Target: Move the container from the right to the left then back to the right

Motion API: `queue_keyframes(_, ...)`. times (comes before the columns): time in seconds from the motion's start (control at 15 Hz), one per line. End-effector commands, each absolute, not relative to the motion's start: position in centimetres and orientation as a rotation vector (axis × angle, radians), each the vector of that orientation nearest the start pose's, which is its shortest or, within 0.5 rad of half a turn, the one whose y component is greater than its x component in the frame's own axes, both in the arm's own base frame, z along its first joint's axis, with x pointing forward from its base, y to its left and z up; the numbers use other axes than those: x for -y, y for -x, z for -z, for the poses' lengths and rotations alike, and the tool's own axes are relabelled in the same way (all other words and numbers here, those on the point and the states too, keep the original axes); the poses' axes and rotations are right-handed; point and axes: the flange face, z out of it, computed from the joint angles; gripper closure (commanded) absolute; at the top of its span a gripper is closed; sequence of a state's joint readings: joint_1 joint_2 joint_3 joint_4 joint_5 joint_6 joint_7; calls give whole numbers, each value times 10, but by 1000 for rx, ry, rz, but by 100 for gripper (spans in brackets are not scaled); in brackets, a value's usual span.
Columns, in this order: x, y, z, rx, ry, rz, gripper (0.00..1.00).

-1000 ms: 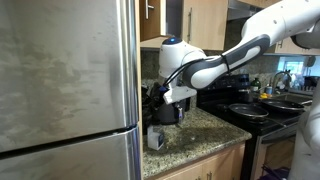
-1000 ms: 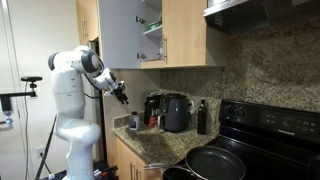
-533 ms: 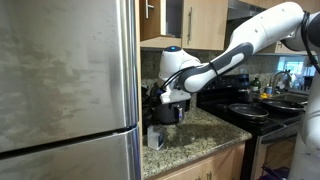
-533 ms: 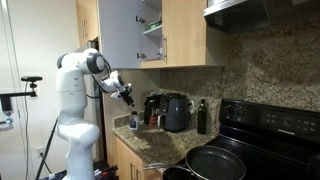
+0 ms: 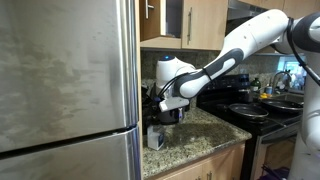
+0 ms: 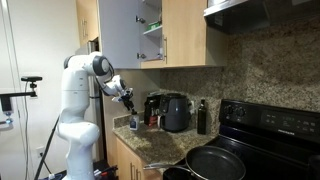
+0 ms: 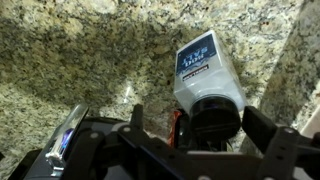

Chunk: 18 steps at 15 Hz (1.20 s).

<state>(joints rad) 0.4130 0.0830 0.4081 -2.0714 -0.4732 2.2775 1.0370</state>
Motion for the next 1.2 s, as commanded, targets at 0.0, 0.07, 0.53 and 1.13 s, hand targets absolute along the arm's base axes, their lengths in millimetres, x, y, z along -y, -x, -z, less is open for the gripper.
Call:
queue_keyframes(0.0,-427,-426,-393,138,3157,529,0)
queue_keyframes(0.07,-429,-431,-391,132,3144,534,0)
queue_keyframes(0.53,-427,-453,-379,79,3122,490,0)
queue_keyframes(1.13,-431,-452,-370,125,3105,447,48)
